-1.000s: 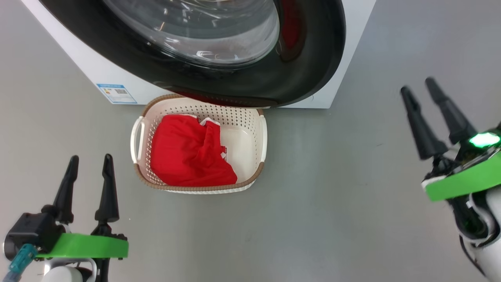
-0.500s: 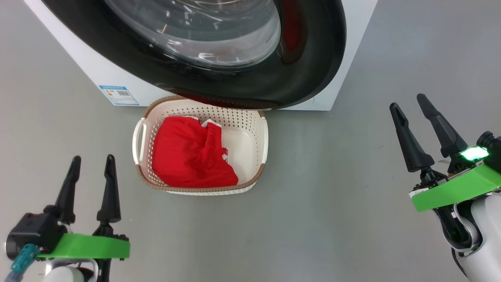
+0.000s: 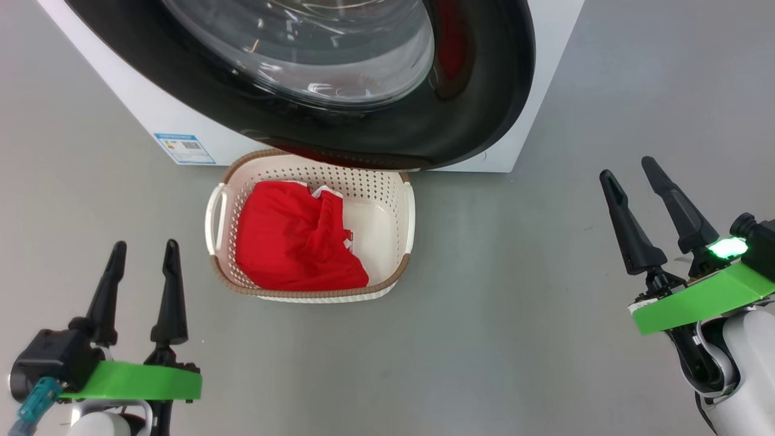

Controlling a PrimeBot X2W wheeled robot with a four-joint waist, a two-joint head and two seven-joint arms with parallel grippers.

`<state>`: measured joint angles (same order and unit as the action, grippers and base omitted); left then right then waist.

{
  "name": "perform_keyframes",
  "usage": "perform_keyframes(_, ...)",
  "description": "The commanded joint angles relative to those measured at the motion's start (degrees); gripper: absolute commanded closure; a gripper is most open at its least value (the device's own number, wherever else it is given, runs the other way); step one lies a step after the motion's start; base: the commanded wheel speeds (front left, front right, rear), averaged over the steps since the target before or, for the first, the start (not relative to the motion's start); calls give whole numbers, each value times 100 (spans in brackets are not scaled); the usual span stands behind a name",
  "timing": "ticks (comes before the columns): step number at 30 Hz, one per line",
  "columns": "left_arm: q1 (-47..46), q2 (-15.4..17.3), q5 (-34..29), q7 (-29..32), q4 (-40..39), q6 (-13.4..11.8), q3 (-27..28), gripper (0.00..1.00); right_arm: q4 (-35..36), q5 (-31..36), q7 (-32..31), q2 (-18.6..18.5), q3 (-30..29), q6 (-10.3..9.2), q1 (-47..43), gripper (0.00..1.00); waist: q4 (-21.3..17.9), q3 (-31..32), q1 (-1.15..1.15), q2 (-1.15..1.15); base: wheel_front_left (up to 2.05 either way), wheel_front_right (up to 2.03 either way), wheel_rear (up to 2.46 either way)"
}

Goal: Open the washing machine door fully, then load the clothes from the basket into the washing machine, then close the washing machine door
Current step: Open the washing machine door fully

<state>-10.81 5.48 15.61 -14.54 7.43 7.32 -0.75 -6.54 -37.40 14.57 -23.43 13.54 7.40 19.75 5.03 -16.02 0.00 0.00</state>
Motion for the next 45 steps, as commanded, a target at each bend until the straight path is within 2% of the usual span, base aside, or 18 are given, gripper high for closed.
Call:
perform_keyframes(1,-14,153,-81,-46,-123,17,183,0,112,12,42,-64,51,9,-30,0,0,-8,0,0,0,0,0)
perform_keyframes(9,-49,156,-76,-46,-131,17,182,0,66,-121,42,-158,80,9,241,1,21,-64,0,0,0,0,0)
perform_keyframes(11,-55,156,-74,-46,-133,17,189,0,-3,-168,42,-228,160,9,339,23,26,-76,0,0,0,0,0)
perform_keyframes(13,-62,156,-73,-46,-139,17,196,0,-60,-274,42,-268,204,9,475,54,31,-95,0,0,0,0,0)
perform_keyframes(14,-68,157,-72,-46,-144,17,200,0,-87,-342,42,-302,226,9,564,62,34,-110,0,0,0,0,0)
perform_keyframes(16,-83,157,-71,-46,-150,17,208,0,-145,-495,42,-348,287,9,734,100,38,-134,0,0,0,0,0)
perform_keyframes(28,-150,168,-56,-46,-163,17,203,0,-673,-1876,-724,-459,412,9,1850,100,114,-249,0,0,0,0,0)
perform_keyframes(33,-191,152,-49,-46,-155,17,189,0,-968,-2594,-1308,-566,439,9,2363,100,178,-306,0,0,0,0,0)
perform_keyframes(45,-279,113,-42,-46,-133,17,169,0,-1904,-4280,-2888,-477,382,9,3480,100,283,-413,0,0,0,0,0)
